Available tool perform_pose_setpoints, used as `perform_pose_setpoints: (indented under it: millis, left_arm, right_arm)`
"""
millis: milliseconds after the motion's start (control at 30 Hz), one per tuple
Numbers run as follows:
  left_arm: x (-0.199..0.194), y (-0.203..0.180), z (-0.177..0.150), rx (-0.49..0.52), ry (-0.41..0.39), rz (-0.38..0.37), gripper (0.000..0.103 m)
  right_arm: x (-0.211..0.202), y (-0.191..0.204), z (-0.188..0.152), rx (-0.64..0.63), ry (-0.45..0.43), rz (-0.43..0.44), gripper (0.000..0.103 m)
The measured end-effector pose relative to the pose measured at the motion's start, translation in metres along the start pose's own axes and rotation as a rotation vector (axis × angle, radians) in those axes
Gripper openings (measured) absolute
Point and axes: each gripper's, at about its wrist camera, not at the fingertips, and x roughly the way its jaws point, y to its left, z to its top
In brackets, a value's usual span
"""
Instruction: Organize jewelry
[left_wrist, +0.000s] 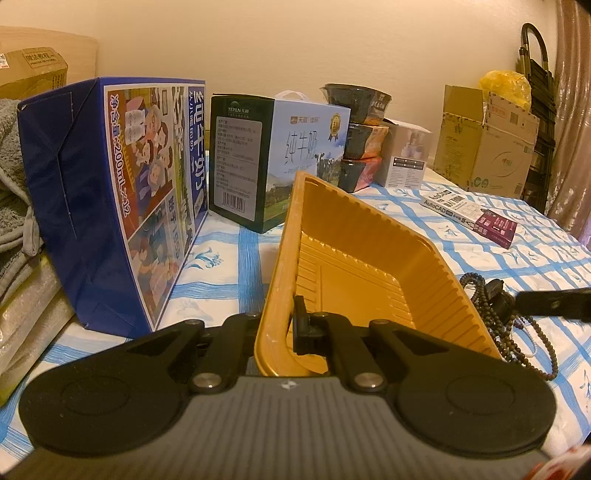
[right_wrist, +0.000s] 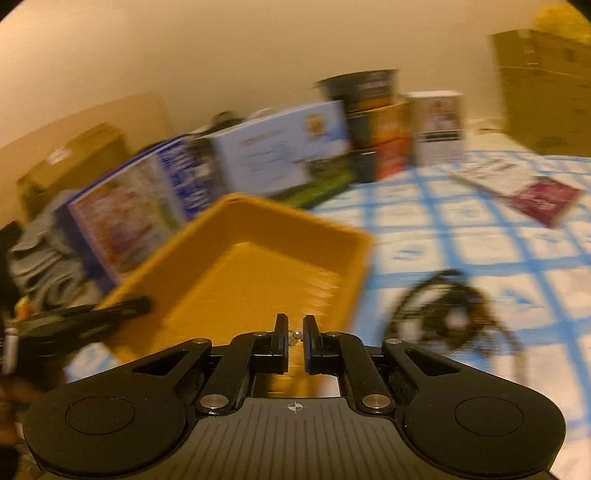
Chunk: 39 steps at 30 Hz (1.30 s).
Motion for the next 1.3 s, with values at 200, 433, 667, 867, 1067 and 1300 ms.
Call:
perform_pose_setpoints:
  millis: [200,433,667,867,1067,1300]
  left_arm:
    - [-0.001,0.0,0.0,-0.001,0.0,-0.001,0.005]
    - [-0.002,-0.001,-0.001,-0.003,-0.001,-0.001,0.005]
    - [-0.002,0.002,-0.001,-0.007,-0.002,0.002,0.005]
    - [-0.004,0.007,-0.001,-0.005,-0.009,0.015,0.005]
    - [-0.007,0.014,0.002,-0.003,-0.017,0.033,0.005]
    - [-0.007,0.018,0.002,-0.005,-0.02,0.05,0.005]
  right_arm:
    - [0.039,0.042,-0.004,-0.028,0.049,0.109,0.008]
    - [0.047,0.055,-0.004,-0.009,0.064,0.141,0.017]
    - [0.015,0.035,-0.009,0.037,0.035,0.092,0.036]
    - [-0.013,-0.007,-0.021,0.077,0.044,-0.056,0.036]
    - [-0.038,-0.057,-0.03,0.155,0.037,-0.219,0.036]
    - [-0.049,-0.089,-0.032,0.167,0.038,-0.328,0.036]
